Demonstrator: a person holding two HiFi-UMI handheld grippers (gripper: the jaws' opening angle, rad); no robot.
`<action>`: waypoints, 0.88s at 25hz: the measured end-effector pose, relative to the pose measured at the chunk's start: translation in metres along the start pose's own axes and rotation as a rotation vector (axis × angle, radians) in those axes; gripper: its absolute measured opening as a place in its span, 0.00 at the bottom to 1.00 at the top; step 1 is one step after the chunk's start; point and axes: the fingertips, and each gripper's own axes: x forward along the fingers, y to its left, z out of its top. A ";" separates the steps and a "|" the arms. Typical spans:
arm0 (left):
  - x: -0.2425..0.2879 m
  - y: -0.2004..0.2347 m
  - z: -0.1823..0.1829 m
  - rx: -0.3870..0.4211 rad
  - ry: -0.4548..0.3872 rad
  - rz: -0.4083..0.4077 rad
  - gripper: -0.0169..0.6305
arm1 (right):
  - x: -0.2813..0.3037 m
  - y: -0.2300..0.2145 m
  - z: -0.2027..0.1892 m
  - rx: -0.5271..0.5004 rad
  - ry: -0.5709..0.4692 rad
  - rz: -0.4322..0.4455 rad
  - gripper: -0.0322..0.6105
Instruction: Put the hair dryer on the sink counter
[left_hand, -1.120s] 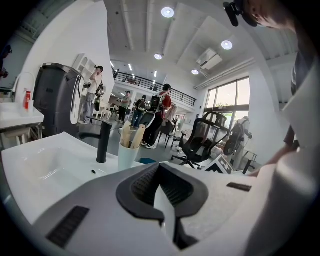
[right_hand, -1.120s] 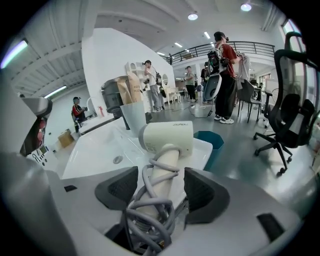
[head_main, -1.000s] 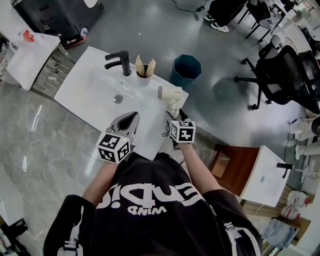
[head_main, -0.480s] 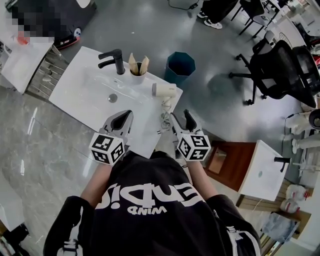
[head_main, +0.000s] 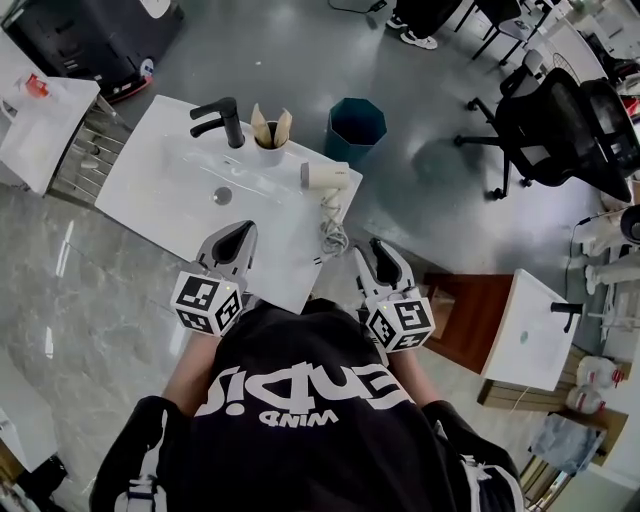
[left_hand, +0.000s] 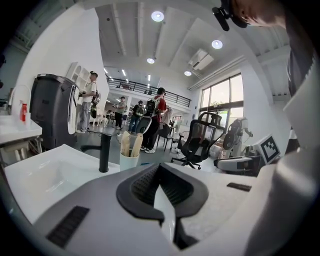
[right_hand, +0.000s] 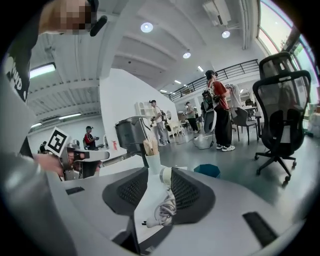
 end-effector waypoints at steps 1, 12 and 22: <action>0.000 0.002 0.000 0.003 -0.002 0.004 0.04 | 0.001 -0.002 0.000 0.002 -0.006 -0.013 0.29; 0.009 0.016 -0.004 0.055 -0.040 0.046 0.04 | 0.019 -0.022 -0.003 -0.002 -0.062 -0.150 0.11; 0.011 0.028 -0.013 0.028 -0.038 0.093 0.04 | 0.021 -0.033 -0.013 0.008 -0.050 -0.171 0.09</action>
